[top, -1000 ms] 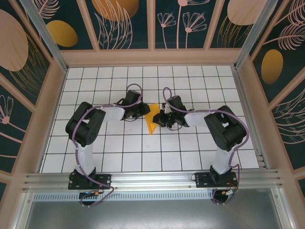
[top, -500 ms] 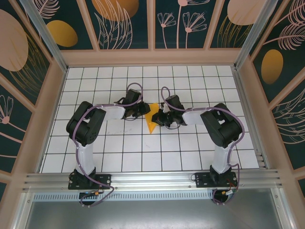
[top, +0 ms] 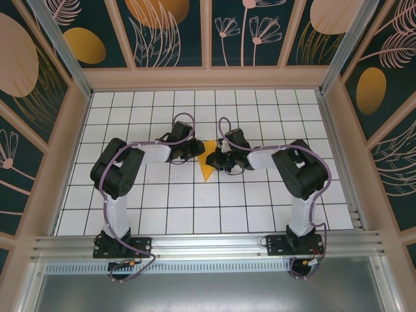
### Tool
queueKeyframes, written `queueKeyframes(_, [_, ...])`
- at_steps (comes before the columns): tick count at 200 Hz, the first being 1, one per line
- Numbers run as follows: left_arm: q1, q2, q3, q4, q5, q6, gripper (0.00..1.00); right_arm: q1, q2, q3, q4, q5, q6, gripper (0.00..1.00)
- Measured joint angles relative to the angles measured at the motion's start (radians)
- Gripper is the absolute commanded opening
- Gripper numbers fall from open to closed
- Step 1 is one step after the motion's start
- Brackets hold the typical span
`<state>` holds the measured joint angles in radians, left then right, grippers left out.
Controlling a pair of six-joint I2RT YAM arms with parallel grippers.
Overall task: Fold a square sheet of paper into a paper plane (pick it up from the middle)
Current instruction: Third fold the triangle at the center of the table.
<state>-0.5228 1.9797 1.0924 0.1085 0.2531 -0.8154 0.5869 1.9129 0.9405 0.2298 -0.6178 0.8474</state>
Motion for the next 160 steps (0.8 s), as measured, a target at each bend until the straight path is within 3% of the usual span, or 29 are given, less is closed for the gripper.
queueKeyframes(160, [0.000,0.000,0.000,0.000,0.005,0.000,0.28,0.007,0.037,0.051,-0.074,0.012,-0.084,0.10])
